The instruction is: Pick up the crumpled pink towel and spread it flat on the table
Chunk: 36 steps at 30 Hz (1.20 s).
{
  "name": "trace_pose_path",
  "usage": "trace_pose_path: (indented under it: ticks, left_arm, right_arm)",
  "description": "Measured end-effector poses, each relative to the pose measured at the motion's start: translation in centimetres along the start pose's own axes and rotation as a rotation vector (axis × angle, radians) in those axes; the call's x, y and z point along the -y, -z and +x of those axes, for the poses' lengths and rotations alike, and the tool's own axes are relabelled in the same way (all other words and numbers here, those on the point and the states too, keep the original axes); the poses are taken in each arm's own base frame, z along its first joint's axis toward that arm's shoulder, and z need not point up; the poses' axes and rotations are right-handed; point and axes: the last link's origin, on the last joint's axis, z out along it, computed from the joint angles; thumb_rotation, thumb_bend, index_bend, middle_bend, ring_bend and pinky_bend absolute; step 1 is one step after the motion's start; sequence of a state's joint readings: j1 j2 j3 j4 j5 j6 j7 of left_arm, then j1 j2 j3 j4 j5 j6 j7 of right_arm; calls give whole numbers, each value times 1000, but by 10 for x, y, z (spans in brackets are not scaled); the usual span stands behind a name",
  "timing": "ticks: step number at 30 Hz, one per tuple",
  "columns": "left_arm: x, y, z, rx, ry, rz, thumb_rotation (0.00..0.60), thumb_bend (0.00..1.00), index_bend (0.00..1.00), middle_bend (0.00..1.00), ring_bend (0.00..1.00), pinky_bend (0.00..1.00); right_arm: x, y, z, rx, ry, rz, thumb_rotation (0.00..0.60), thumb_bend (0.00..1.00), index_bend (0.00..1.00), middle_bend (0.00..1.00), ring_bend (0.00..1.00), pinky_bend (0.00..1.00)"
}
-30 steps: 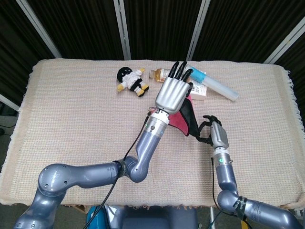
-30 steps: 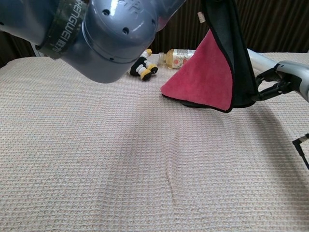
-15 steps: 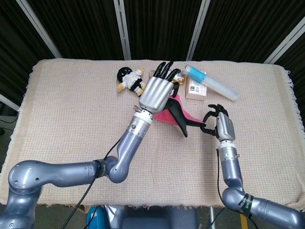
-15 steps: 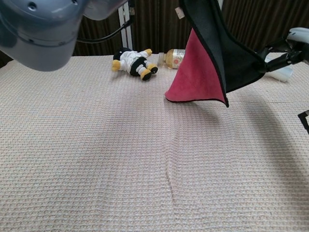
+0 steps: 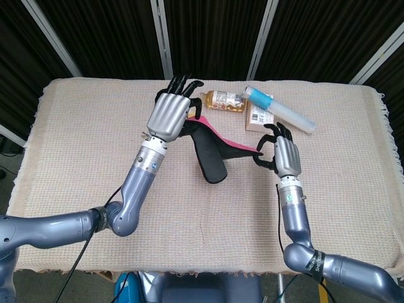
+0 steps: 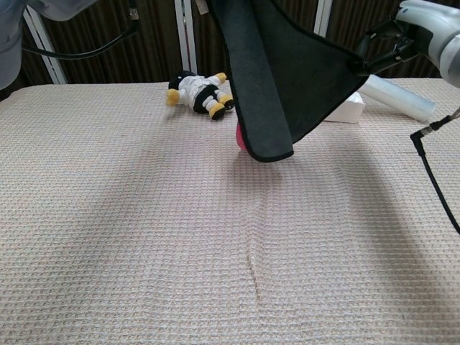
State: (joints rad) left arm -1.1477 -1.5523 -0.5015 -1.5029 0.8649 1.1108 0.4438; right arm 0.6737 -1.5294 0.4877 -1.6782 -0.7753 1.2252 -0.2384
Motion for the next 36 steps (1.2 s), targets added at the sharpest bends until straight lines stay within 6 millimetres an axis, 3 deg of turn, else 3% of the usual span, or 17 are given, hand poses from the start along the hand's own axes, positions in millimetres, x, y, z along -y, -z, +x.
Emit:
trace_pose_path:
  ticks: [12,21,31,36]
  left_arm:
    - [15,1,-8,13,25,7,600,558,636,175,0,0]
    - [23,-15,-7,-46,37,34,600,571,647,186,0,0]
    - [31,-40,-8,-131,15,66,600,571,650,188,0,0]
    - [37,-38,-23,-108,26,74,600,571,650,188,0,0]
  right_arm:
    - [30,-26,15,-104,45,56,600,587,733,207,0,0]
    - [52,-48,25,-174,78,84,600,587,737,207,0,0]
    - [51,-66,36,-216,80,59,600,587,737,207,0,0]
    - [41,-64,31,-192,91,50,600,587,737,207,0,0]
